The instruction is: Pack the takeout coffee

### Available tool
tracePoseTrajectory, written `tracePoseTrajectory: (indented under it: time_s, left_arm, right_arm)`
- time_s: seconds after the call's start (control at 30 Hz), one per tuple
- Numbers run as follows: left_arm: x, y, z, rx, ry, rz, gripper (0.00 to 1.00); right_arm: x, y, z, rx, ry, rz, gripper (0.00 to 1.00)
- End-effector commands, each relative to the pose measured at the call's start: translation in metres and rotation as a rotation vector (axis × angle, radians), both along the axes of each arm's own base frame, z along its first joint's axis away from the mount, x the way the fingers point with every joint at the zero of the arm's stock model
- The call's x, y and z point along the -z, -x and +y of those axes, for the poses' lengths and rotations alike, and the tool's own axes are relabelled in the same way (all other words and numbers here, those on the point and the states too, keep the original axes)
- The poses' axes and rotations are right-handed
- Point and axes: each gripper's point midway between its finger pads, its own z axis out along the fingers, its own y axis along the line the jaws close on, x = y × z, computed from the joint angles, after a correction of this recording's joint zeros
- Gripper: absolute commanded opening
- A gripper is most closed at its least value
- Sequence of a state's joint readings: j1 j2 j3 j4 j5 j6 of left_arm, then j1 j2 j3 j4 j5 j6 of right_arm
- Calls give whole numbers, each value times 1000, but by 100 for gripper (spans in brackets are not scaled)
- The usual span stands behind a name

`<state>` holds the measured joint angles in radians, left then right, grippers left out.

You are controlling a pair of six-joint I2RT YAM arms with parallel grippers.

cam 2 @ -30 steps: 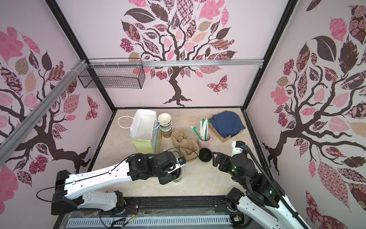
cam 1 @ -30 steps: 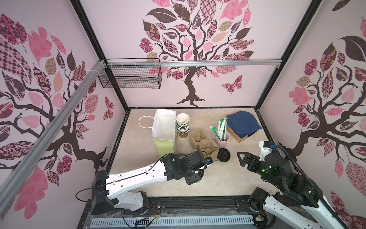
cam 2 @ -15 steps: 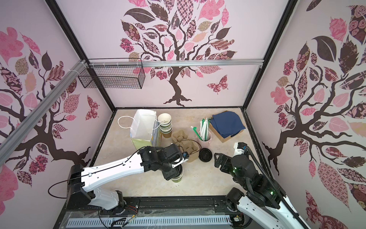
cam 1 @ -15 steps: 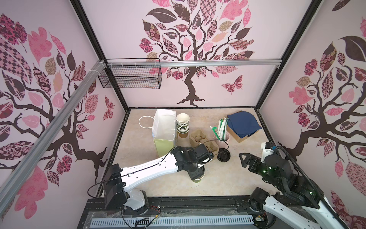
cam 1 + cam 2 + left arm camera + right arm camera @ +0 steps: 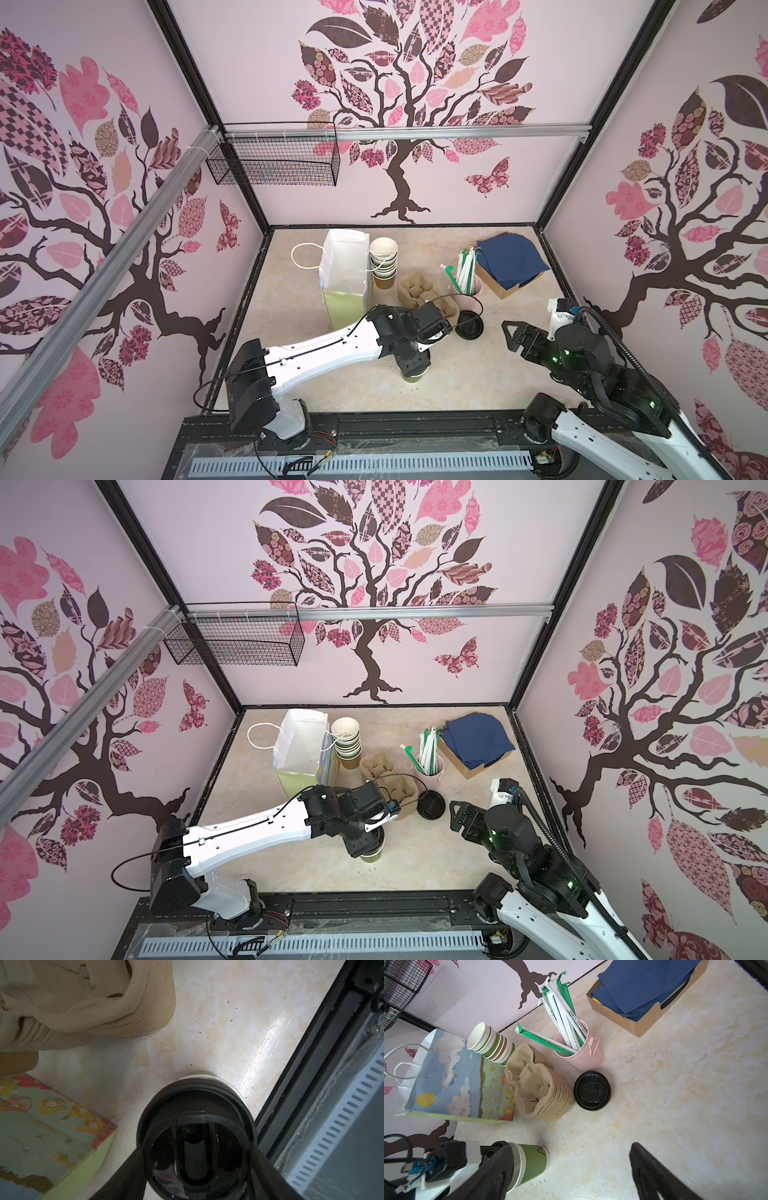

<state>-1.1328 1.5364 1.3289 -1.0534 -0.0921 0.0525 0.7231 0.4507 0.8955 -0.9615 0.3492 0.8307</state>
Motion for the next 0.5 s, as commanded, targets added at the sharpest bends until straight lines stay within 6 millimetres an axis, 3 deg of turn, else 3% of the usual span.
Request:
tracePoseTrajectory:
  time_s: [0.0, 0.47]
  left_arm:
    - [-7, -3, -10, 1, 45, -10, 61]
    - [5, -1, -7, -12, 24, 10, 61]
  right_arm:
    - [-9, 1, -5, 9, 5, -22, 90]
    - [-10, 1, -3, 0, 7, -22, 90]
